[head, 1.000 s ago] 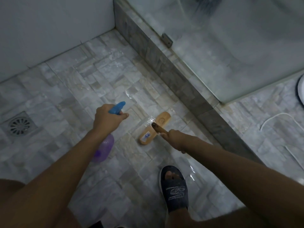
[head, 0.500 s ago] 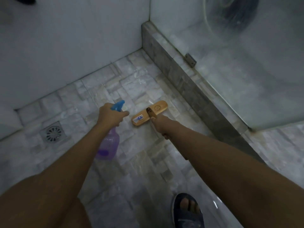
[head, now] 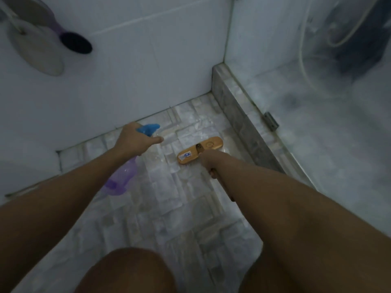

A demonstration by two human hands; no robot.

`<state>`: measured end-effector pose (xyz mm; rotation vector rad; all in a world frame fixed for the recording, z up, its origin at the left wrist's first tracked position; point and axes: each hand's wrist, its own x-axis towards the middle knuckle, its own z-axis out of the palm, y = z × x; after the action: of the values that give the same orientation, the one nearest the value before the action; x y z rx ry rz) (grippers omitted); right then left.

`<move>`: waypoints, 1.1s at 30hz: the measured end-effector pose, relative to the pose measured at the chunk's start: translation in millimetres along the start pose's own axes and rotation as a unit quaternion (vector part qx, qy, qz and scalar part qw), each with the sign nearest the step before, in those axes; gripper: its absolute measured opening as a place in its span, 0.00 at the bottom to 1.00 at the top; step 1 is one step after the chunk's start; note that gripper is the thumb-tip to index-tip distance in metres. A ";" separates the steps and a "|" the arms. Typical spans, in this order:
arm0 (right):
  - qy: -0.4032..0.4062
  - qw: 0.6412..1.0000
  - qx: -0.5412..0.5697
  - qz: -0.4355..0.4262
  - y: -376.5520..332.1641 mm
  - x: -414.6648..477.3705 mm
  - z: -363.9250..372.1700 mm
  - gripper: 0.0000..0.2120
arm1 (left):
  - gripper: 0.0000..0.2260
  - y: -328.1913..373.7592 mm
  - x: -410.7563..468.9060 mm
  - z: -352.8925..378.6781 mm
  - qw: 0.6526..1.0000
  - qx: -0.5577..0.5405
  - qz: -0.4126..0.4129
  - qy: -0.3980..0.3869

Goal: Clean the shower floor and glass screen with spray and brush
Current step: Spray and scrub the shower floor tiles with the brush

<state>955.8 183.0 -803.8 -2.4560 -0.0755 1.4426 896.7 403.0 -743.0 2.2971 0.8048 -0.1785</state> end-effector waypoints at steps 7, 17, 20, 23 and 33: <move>0.030 0.998 0.060 -0.013 4.1 12.7 -31.8 0.13 | 0.25 11.0 0.5 33.0 0.998 -0.039 -0.030 -0.033; 0.078 0.991 0.109 -0.020 61.8 32.7 -50.0 0.17 | 0.24 14.1 37.9 108.1 0.995 -0.092 -0.026 0.002; 0.056 0.992 0.111 -0.021 95.7 16.3 -31.0 0.19 | 0.23 10.2 38.7 115.3 0.990 -0.134 -0.028 -0.014; 0.038 0.995 0.091 0.002 90.5 16.2 -31.0 0.20 | 0.21 8.8 37.6 117.9 0.989 -0.141 -0.007 -0.040; 0.081 0.992 0.084 -0.045 28.2 71.5 -74.3 0.20 | 0.17 11.7 56.9 117.4 0.983 -0.181 0.020 0.017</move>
<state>1052.5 153.2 -838.2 -2.3886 -0.0281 1.1596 959.8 348.5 -844.0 1.9743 0.7403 0.0259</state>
